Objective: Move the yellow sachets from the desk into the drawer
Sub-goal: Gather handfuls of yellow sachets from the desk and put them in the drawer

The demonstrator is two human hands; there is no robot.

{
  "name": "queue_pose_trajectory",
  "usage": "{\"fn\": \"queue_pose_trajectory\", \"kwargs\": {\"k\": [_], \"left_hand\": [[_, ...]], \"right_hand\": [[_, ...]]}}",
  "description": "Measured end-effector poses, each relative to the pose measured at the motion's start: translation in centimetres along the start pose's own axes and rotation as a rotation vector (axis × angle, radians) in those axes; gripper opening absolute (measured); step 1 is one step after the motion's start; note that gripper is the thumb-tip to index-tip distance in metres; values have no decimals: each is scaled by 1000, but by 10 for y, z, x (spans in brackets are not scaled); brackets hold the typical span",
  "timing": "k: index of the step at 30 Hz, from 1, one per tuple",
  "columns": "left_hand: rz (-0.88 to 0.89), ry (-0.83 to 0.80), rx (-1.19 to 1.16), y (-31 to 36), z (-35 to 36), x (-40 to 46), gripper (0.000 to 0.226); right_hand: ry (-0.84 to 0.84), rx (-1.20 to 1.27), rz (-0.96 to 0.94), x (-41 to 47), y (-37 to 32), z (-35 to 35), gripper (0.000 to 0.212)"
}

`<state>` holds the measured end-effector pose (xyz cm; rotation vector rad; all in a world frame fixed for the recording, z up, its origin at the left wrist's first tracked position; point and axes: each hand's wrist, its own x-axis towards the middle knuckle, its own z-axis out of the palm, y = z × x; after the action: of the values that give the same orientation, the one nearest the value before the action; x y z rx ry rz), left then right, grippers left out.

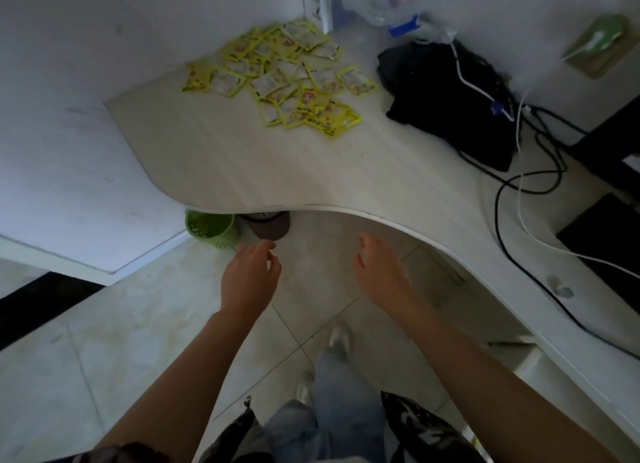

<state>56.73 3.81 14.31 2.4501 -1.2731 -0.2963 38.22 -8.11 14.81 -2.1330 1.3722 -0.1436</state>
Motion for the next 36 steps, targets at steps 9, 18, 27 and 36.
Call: {"fn": "queue_pose_trajectory", "kwargs": {"k": [9,18,27,36], "left_hand": [[-12,14,-2,5,-1,119,25],[-67,-109,33,16,17,210,27],[-100,-183,41,7,19,300,28],[-116,-258,27,-14,10,405,28]], "right_hand": [[-15,-80,-97,129,-30,-27,40],[-98,-114,-107,238,-40,-43,40],[-138,-86,7,319,-53,-42,37],[-102,137,458,391,-69,-34,62]]}}
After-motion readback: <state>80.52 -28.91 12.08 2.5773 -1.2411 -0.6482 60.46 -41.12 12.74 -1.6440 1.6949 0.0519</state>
